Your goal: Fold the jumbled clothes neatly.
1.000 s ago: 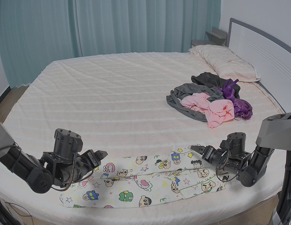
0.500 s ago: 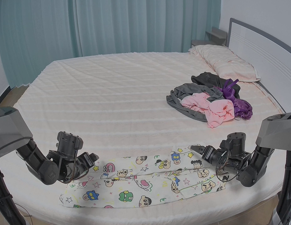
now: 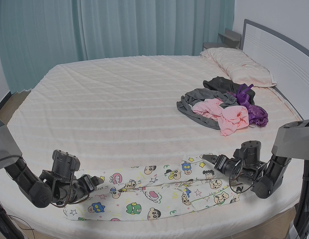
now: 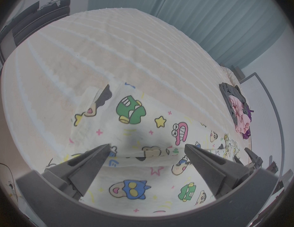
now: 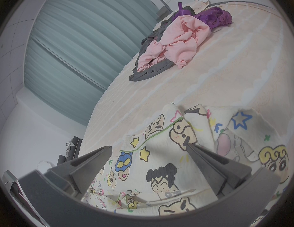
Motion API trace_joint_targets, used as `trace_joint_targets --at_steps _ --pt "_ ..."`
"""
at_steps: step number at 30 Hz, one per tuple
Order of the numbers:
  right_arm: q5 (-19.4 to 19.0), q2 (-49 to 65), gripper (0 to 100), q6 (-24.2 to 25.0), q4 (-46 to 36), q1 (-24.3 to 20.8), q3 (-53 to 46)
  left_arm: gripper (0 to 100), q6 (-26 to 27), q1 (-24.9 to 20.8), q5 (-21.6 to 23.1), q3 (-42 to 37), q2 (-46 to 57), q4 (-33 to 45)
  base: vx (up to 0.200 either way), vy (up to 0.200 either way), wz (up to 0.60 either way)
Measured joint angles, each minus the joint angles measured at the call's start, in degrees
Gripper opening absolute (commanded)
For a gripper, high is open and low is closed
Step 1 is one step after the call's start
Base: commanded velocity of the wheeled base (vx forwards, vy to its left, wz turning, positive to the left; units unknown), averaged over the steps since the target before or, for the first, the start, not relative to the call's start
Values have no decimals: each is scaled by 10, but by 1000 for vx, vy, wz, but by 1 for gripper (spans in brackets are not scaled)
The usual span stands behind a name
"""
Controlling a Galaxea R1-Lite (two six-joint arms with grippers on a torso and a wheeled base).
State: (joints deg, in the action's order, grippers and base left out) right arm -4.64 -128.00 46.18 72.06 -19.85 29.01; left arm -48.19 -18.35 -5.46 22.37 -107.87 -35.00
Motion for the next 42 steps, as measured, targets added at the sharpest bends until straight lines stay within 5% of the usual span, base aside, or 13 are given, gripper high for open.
trace_joint_targets --at_steps 8,25,42 --pt "0 0 100 0 0 0 0 100 0 14 45 -41 13 0 0 0 0" --pt "2 0 100 0 0 -1 -2 100 14 64 62 -80 115 5 0 0 0" --pt "4 1 100 0 0 0 -4 100 335 306 235 -130 120 -10 0 0 0"
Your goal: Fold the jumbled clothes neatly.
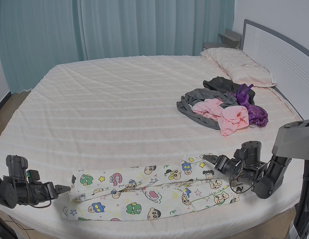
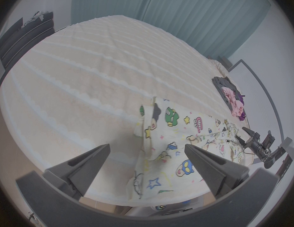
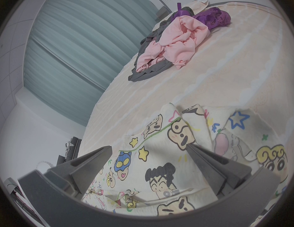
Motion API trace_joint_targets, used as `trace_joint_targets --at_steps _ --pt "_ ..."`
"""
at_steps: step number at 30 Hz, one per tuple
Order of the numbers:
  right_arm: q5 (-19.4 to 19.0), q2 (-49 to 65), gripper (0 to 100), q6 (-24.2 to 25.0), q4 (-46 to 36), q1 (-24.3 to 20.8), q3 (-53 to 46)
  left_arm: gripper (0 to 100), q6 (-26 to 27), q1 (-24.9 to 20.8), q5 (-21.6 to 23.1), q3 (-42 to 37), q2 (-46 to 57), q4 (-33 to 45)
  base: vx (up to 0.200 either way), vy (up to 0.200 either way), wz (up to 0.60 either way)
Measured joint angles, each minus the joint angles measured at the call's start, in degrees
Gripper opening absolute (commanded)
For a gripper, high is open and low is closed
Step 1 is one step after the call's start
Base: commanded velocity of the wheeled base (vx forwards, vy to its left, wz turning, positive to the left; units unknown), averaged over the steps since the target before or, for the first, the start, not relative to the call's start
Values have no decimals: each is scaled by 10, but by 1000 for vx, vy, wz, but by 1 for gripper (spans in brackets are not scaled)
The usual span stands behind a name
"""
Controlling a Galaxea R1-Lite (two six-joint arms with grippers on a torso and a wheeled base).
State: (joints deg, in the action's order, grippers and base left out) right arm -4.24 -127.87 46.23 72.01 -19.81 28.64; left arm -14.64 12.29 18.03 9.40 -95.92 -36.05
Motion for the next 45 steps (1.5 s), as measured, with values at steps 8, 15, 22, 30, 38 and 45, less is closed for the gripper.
trace_joint_targets --at_steps 8,15,22,30,38,45 --pt "0 2 100 0 0 1 0 100 27 44 28 0 -52 -18 0 0 0" --pt "0 1 100 0 0 2 0 100 20 45 38 -1 -91 -67 0 0 0" --pt "0 0 100 0 -1 1 1 100 -19 29 88 8 -107 -80 0 0 0" --pt "0 -1 100 0 0 2 1 100 -23 7 88 21 -135 -110 0 0 0" --pt "0 -2 100 0 0 2 2 100 -60 -18 86 22 -173 -158 0 0 0" --pt "0 -5 100 0 0 3 3 100 -93 -42 74 19 -183 -197 0 0 0"
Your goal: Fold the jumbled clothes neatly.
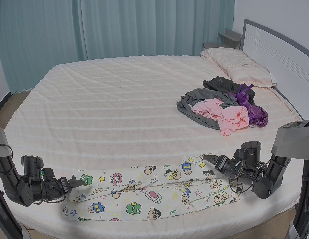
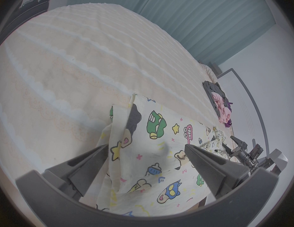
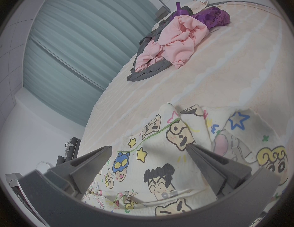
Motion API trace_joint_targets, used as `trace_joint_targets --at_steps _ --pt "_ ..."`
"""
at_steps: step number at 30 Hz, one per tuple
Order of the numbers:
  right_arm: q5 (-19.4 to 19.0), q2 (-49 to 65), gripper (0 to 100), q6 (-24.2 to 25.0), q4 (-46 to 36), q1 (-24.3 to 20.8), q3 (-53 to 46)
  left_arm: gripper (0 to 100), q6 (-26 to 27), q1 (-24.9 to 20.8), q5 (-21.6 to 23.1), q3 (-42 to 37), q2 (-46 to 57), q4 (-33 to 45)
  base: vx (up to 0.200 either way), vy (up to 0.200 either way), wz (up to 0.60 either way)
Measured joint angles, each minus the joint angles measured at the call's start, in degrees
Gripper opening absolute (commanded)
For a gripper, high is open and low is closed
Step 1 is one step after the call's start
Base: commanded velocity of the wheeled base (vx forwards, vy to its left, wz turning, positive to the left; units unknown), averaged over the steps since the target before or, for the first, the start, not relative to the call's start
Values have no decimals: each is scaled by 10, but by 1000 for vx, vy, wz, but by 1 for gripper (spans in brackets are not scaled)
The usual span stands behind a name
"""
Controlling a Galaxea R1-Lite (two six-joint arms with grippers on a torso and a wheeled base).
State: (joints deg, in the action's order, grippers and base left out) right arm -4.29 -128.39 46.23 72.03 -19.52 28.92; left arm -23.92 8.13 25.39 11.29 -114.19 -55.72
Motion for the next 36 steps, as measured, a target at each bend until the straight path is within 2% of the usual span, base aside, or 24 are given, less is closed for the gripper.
trace_joint_targets --at_steps 7,8,17,28,36 --pt "0 -1 100 0 0 0 0 100 -2 -3 -4 -1 -3 0 0 0 0" --pt "0 -1 100 0 0 0 0 0 -3 -3 -4 0 -3 0 0 0 0" --pt "0 -1 100 0 0 0 0 0 -5 -2 -27 1 -3 -1 0 0 0" --pt "0 0 100 -1 -1 -1 0 0 -8 4 -29 4 5 -4 0 0 0" --pt "0 -1 100 -1 -1 -1 0 0 -101 4 -29 34 32 -2 0 0 0"
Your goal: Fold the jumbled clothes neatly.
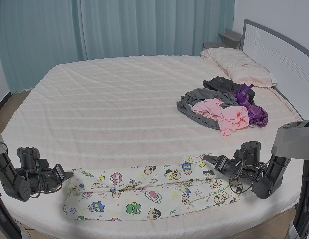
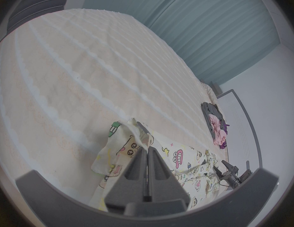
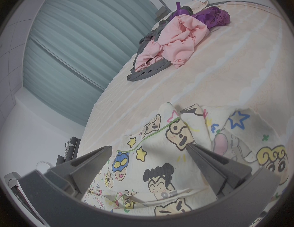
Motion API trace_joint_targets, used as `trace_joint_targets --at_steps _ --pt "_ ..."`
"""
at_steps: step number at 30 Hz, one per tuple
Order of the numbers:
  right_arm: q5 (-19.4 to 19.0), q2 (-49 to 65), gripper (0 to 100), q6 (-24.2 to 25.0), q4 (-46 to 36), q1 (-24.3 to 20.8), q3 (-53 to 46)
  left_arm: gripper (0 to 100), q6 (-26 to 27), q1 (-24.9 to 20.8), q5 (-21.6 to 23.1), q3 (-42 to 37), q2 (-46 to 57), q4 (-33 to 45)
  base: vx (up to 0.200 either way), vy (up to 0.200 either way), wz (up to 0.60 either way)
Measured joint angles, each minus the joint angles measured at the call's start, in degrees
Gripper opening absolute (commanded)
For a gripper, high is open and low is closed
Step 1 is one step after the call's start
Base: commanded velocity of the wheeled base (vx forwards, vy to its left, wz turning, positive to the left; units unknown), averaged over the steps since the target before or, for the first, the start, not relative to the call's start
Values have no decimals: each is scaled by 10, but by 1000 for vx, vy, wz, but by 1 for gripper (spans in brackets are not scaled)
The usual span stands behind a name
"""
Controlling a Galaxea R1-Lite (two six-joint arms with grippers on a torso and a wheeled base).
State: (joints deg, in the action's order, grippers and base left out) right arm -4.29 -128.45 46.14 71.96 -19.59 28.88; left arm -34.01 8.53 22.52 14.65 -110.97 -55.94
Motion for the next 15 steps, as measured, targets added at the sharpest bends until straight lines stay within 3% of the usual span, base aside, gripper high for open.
trace_joint_targets --at_steps 1,2,15 --pt "0 0 100 0 0 0 0 0 -2 0 0 3 3 1 0 0 0" --pt "0 0 100 0 0 0 0 100 -2 0 0 4 5 1 0 0 0" --pt "0 0 100 0 0 0 -1 100 0 -1 1 10 3 -2 0 0 0"
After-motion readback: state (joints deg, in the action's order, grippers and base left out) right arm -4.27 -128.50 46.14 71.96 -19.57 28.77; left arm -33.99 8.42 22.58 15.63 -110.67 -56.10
